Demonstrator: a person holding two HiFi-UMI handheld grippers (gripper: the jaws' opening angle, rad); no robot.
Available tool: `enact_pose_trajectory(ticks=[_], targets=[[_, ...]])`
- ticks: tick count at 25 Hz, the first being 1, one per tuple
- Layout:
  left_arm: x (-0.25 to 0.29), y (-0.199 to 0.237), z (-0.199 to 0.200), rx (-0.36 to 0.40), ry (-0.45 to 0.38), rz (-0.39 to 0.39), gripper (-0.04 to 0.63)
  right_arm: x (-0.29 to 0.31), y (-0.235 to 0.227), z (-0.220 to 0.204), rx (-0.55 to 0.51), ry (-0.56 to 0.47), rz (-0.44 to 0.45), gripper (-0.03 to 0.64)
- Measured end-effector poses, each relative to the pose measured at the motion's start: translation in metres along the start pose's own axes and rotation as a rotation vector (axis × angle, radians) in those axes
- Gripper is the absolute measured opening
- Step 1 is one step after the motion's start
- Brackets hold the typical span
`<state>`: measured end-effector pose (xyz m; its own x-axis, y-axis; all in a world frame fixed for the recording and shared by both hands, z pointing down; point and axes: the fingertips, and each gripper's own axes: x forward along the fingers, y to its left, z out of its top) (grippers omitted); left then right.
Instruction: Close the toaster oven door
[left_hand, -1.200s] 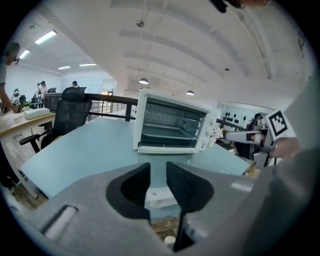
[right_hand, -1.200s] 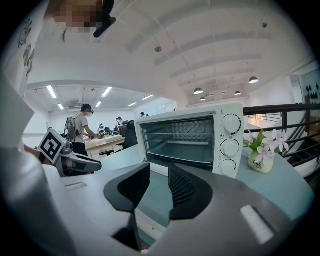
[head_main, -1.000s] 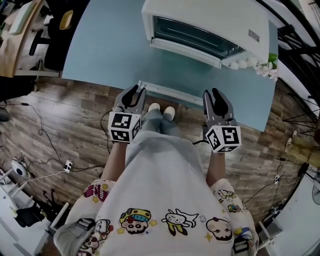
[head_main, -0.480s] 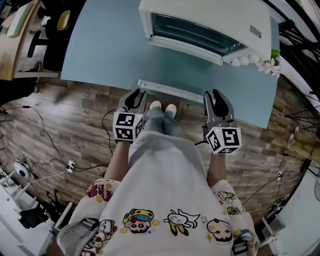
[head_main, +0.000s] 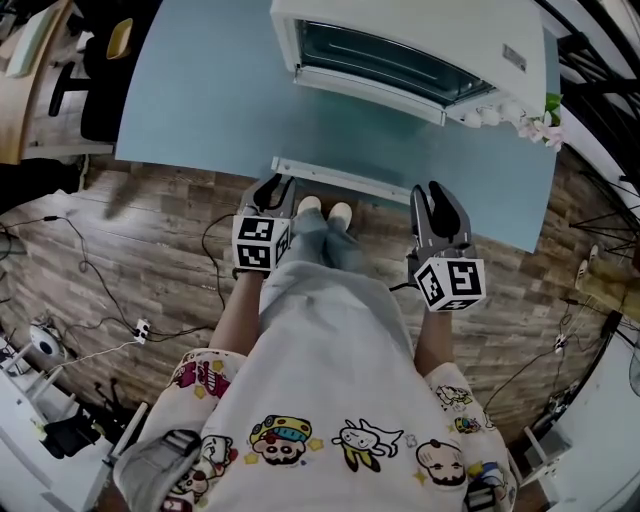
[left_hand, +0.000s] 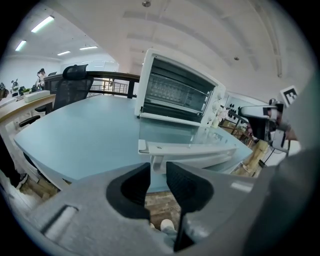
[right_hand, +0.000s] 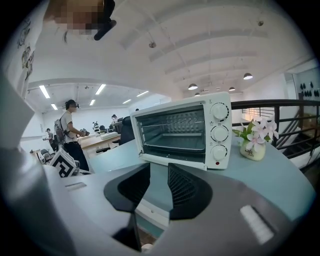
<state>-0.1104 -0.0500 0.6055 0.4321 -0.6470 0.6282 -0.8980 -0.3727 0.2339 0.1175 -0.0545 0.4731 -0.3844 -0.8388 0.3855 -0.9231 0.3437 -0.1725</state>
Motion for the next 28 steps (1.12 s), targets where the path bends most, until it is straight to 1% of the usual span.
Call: enact_pose_trajectory(ticks=[3,7,13,16,20,25,28], targets=[[0.004,-0.001,-0.001,0.002,-0.003,-0.009,0.092,-0.002,-0.001,-0.002,0.001,0.006,-0.002,0.110],[0.009,0.000,0.000,-0.026,-0.021,-0.018,0.092,-0.001,-0.002,-0.007,-0.005,0.023,-0.007,0.109],[0.014,0.003,0.005,-0.028,-0.036,-0.021,0.092,-0.001,-0.001,-0.011,0.000,0.032,-0.011,0.108],[0.016,0.002,0.006,-0.022,-0.033,-0.026,0.083,-0.002,-0.002,-0.011,0.004,0.030,-0.016,0.107],[0.017,0.003,0.004,-0.033,-0.029,-0.022,0.080,-0.002,-0.001,-0.014,0.011,0.034,-0.021,0.107],[0.016,0.003,0.004,0.002,-0.012,-0.022,0.075,-0.003,0.001,-0.017,0.014,0.036,-0.017,0.106],[0.015,0.002,0.006,0.004,-0.013,-0.014,0.074,-0.004,0.003,-0.016,0.015,0.033,-0.014,0.106]])
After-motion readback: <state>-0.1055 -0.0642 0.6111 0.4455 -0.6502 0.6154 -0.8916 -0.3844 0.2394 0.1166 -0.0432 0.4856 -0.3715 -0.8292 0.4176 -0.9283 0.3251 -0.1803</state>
